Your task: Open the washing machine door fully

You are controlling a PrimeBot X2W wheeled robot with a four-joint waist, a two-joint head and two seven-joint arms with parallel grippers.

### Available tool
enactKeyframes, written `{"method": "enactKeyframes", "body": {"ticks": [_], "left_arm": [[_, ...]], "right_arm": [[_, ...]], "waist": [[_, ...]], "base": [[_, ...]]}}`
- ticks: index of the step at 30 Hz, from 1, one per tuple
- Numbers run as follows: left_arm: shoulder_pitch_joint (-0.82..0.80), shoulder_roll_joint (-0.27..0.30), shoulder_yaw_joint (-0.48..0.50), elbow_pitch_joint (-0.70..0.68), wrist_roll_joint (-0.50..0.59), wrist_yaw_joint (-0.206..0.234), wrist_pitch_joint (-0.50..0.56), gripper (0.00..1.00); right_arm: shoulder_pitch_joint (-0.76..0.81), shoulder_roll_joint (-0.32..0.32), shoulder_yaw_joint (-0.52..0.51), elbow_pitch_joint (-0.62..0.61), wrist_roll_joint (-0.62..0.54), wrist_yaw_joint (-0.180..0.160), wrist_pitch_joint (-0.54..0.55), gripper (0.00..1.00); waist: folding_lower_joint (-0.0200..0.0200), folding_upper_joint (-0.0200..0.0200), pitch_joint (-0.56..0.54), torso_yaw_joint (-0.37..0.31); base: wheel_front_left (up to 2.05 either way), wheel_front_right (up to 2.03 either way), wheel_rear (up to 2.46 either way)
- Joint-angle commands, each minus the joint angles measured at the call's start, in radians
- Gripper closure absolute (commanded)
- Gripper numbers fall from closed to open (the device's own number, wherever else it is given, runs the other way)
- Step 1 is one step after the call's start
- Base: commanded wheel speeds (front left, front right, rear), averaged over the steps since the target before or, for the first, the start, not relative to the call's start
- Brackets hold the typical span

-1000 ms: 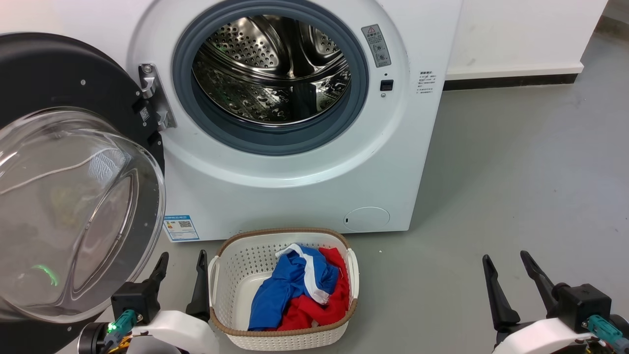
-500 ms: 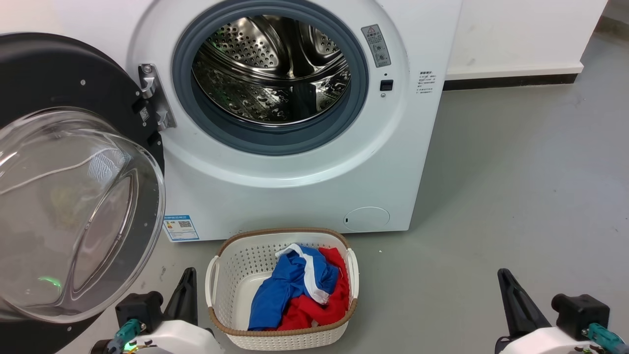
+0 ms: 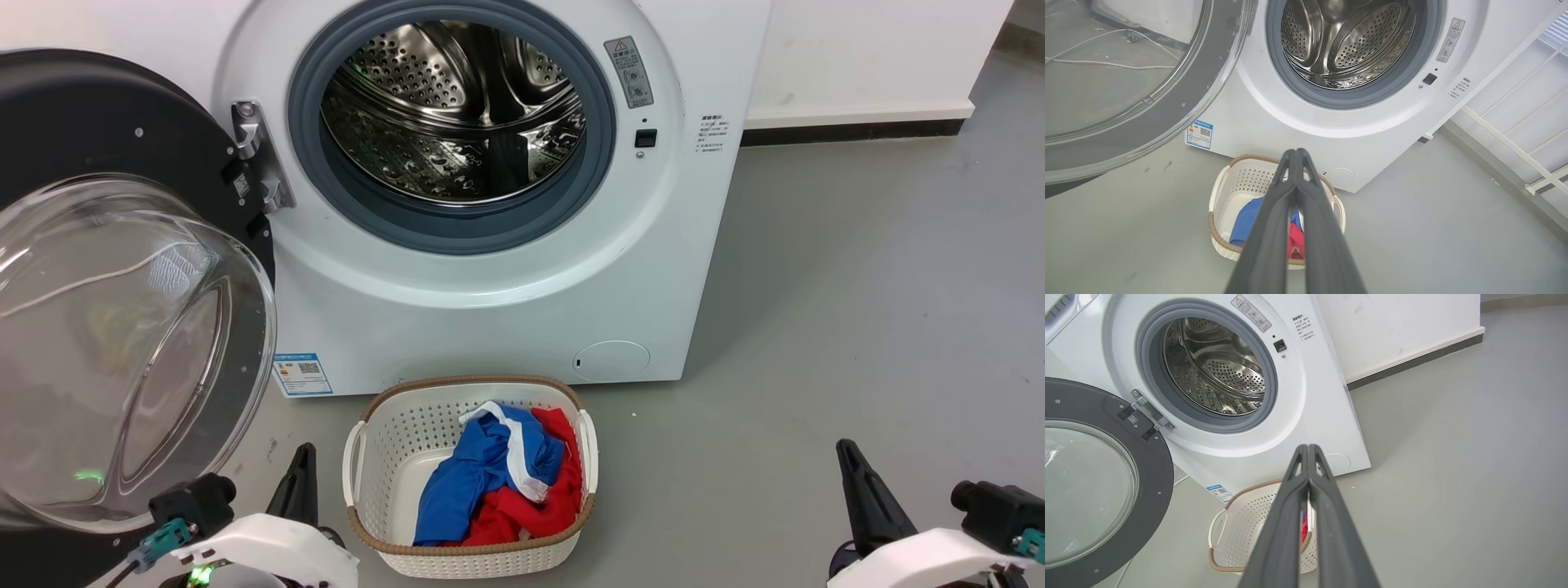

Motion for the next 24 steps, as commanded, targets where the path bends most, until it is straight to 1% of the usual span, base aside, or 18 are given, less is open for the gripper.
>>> {"method": "enactKeyframes", "body": {"ticks": [1, 24], "left_arm": [[-0.03, -0.003, 0.02, -0.01, -0.031, -0.013, 0.007, 1.0], [-0.052, -0.068, 0.128, 0.01, -0.292, -0.101, 0.079, 1.0]], "right_arm": [[-0.041, 0.0, -0.006, -0.01, 0.043, 0.0, 0.005, 1.0], [-0.089, 0.004, -0.03, 0.029, 0.395, 0.0, 0.052, 1.0]], "waist": [[0.0, 0.0, 0.001, 0.001], [0.0, 0.0, 0.011, 0.013]], "base": [[0.0, 0.0, 0.0], [0.0, 0.0, 0.0]]}}
